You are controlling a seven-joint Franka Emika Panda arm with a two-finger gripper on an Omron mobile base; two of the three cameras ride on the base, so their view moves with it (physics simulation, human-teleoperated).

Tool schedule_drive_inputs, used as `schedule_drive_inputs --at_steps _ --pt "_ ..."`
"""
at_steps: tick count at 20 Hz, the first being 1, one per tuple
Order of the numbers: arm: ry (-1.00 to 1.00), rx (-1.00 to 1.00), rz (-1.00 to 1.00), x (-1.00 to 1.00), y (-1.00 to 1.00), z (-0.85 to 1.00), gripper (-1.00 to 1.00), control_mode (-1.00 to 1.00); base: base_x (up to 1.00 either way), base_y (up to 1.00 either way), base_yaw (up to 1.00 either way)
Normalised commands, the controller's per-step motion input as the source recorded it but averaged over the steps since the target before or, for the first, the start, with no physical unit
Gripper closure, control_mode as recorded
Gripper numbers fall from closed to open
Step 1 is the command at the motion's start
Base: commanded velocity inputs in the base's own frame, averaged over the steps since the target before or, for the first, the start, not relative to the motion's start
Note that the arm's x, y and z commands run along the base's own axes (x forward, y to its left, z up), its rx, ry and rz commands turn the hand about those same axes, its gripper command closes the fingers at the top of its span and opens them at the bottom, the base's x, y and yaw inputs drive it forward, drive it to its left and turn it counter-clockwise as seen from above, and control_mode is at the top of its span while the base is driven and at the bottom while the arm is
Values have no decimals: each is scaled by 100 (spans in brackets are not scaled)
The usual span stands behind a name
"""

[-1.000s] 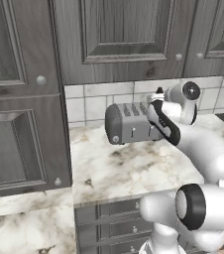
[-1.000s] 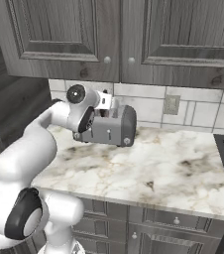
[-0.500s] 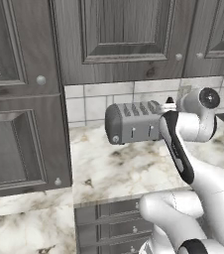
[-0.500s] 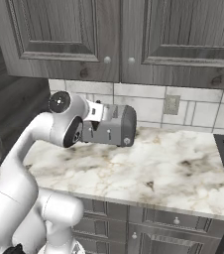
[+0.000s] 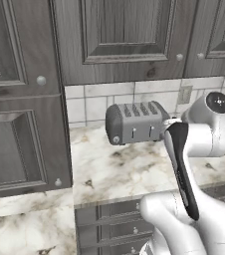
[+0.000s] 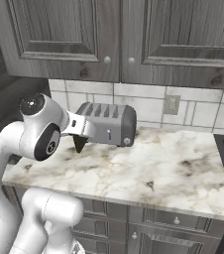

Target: Start the toaster. Once the lever pops up, take the bread to the plate on the dining counter.

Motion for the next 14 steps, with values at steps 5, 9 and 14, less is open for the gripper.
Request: schedule_drive_inputs --at_steps 5,9,14 --pt "9 0 0 -95 2 0 100 -100 0 0 0" --pt "4 0 0 -51 8 0 100 -100 0 0 0" --pt "0 0 3 -26 31 1 100 -100 0 0 0"
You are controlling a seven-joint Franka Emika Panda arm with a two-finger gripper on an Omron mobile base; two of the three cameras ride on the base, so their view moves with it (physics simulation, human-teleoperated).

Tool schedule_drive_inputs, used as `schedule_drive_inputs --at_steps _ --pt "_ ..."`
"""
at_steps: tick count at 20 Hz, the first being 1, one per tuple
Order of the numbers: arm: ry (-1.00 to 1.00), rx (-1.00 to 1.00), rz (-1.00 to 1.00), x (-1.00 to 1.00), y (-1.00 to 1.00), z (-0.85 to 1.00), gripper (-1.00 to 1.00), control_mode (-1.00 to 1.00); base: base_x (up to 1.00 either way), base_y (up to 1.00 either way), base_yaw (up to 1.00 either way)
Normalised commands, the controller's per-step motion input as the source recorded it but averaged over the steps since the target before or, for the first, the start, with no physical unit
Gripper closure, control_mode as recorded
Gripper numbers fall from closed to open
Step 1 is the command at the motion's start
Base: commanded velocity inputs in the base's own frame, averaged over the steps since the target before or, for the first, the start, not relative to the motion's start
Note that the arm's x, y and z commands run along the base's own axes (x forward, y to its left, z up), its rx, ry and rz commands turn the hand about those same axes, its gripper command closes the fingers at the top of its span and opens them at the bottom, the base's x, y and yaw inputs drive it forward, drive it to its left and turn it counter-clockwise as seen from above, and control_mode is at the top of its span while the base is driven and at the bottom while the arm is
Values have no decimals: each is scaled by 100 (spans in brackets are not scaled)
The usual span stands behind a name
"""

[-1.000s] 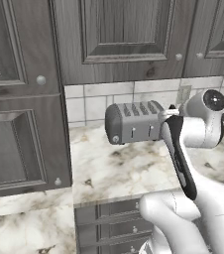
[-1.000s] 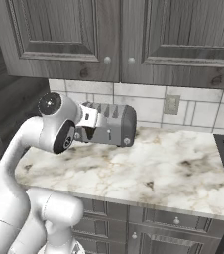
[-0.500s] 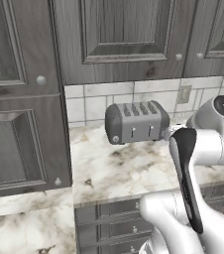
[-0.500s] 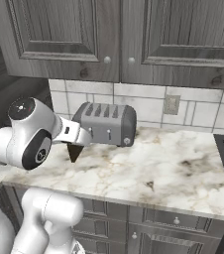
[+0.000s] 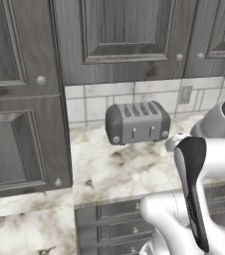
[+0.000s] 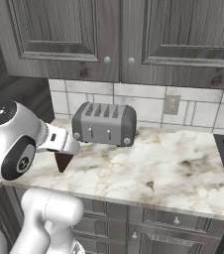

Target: Start the toaster. Once the lever pops up, take the bread to the plate on the dining counter.

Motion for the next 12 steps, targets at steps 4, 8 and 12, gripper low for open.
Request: schedule_drive_inputs --at_steps 4,8,12 --pt "0 0 9 -29 2 11 100 -100 0 0 0" --pt "0 0 10 -25 0 1 100 -100 0 0 0" --pt "-1 0 5 -13 2 -1 100 -100 0 0 0"
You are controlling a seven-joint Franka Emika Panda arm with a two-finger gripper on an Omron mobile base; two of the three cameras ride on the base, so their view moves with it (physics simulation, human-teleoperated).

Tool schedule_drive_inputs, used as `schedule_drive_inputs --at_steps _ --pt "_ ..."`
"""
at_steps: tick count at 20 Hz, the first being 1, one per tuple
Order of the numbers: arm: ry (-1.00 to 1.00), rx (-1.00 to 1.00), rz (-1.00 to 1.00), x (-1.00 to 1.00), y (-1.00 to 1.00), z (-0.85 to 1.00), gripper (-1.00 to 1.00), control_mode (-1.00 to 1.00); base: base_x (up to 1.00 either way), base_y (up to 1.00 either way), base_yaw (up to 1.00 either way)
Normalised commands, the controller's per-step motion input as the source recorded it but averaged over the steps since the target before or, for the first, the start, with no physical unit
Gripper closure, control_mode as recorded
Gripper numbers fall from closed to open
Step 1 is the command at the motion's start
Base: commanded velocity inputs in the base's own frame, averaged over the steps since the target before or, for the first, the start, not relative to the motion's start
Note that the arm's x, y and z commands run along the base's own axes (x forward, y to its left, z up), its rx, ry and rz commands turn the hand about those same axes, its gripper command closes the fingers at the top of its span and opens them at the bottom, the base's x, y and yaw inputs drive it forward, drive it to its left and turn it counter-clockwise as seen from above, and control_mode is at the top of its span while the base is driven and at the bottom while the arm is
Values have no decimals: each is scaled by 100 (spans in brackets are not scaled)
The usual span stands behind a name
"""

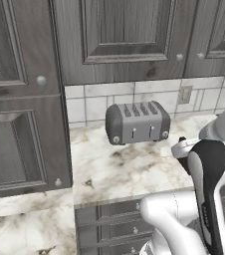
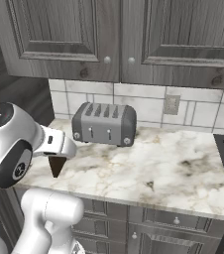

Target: Start the toaster. Once the lever pops up, take the bread to the plate on the dining counter.

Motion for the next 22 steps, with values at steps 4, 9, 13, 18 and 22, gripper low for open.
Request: schedule_drive_inputs --at_steps 4,9,13,18,22 --pt "0 0 0 -6 0 0 100 -100 0 0 0" --pt "0 0 4 -18 0 -1 100 -100 0 0 0" --pt "0 0 0 0 0 0 100 100 -75 -1 5" --pt "0 0 0 0 0 0 100 100 -98 -4 14" --pt "0 0 0 0 0 0 100 100 -72 0 45"
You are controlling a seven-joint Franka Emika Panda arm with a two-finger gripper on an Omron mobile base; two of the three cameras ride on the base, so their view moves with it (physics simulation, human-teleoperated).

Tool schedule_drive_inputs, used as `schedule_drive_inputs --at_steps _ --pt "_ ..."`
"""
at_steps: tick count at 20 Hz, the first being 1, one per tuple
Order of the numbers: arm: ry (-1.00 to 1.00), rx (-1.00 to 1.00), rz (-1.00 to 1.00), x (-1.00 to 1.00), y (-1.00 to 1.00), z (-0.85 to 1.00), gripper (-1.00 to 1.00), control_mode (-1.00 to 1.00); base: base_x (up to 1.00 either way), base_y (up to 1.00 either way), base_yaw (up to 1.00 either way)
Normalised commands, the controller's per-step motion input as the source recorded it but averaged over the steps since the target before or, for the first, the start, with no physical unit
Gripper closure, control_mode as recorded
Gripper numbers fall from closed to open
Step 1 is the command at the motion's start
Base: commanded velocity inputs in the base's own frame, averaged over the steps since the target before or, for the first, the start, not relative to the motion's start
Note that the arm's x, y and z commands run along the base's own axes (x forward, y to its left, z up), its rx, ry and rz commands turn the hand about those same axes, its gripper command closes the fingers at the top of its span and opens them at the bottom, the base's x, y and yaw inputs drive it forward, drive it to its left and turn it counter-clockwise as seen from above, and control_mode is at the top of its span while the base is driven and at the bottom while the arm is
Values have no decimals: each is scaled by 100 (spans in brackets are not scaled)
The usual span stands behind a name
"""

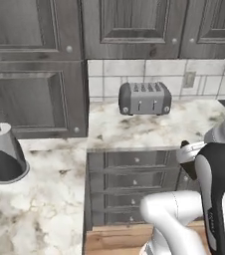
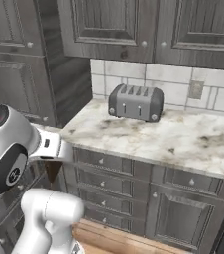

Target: Start the toaster. Once the lever pops up, take the bread to the plate on the dining counter.

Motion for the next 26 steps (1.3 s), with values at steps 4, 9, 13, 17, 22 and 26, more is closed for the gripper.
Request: schedule_drive_inputs --at_steps 4,9,13,17,22,26 --pt "0 0 0 0 0 0 100 100 -53 -16 82" --pt "0 0 0 0 0 0 100 100 -51 -21 92" --pt "0 0 0 0 0 0 100 100 -54 -20 92" --pt "0 0 0 0 0 0 100 100 -44 -19 95" --pt "0 0 0 0 0 0 100 100 -36 -10 96" --pt "0 0 0 0 0 0 100 100 -13 -4 97"
